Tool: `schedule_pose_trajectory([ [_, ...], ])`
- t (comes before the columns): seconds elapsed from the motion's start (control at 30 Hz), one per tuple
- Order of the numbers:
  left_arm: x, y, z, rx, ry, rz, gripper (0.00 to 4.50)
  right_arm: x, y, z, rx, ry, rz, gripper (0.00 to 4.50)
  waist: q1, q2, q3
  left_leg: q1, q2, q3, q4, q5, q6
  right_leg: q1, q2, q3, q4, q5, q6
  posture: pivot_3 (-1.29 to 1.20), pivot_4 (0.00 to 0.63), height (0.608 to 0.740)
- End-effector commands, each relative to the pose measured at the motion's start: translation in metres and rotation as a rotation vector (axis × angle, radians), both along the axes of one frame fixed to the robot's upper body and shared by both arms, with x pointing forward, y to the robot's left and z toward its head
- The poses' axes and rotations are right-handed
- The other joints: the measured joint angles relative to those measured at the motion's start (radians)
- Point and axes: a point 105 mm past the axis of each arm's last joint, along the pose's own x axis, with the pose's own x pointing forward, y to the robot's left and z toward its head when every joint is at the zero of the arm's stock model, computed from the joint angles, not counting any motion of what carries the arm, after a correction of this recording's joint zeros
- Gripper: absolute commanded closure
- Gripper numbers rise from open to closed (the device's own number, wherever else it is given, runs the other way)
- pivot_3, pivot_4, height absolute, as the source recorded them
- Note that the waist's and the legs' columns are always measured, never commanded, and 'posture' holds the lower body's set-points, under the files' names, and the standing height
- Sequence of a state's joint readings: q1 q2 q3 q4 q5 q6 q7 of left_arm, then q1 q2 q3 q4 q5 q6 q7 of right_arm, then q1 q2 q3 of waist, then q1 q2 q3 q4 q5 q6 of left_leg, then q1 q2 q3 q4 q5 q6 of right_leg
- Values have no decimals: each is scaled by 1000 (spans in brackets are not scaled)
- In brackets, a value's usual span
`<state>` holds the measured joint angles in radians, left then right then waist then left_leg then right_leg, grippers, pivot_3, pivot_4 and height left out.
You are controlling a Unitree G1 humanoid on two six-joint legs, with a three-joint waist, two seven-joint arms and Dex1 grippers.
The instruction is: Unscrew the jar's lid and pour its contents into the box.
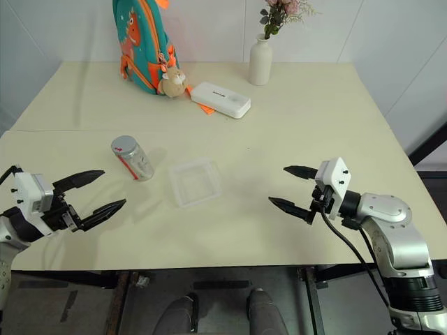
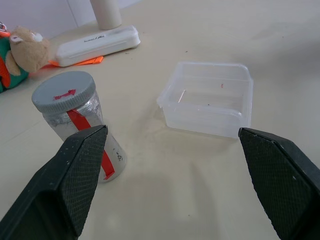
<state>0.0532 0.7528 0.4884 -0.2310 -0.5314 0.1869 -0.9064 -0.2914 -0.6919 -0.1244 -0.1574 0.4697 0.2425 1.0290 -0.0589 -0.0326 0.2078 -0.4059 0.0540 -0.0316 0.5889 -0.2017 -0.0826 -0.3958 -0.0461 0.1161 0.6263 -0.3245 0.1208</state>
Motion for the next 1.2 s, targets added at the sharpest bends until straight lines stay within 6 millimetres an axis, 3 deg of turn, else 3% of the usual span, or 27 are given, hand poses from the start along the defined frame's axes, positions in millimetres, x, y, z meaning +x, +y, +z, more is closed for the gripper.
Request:
schedule_pose_trajectory([
  [0.03,-5,-2,7,13,-48,13,26,-3,8,12,14,-36,50,0,0,0,0,0,0,0,0,0,0,0,0,0,0,0,0,0,150,740],
  [0.23,-14,8,-2,-52,-55,188,26,4,29,14,37,-32,139,0,-4,0,0,0,1,2,1,-2,1,0,1,1,0,1,2,0,150,740],
  [0.43,2,0,3,-223,-110,403,26,12,61,39,106,-80,248,0,3,0,0,0,2,1,5,-2,1,1,2,1,2,3,4,0,150,740],
  [0.67,16,9,-10,-226,-124,485,26,1,96,64,171,-153,347,0,2,0,0,0,2,1,6,-2,1,2,2,1,1,4,6,0,150,740],
  [0.9,54,11,-9,-235,-160,486,26,-5,103,78,174,-187,375,0,6,0,0,0,2,1,6,-3,0,1,2,1,1,4,7,0,150,740],
  [1.0,68,3,-7,-242,-172,449,26,-6,102,82,175,-200,364,0,5,-1,0,0,2,1,6,-3,0,1,2,1,1,10,18,0,150,740],
  [1.2,85,-7,-8,-247,-166,395,26,-11,103,83,188,-209,347,0,2,-1,0,0,3,1,5,-6,-1,1,3,0,1,10,18,0,150,740],
])
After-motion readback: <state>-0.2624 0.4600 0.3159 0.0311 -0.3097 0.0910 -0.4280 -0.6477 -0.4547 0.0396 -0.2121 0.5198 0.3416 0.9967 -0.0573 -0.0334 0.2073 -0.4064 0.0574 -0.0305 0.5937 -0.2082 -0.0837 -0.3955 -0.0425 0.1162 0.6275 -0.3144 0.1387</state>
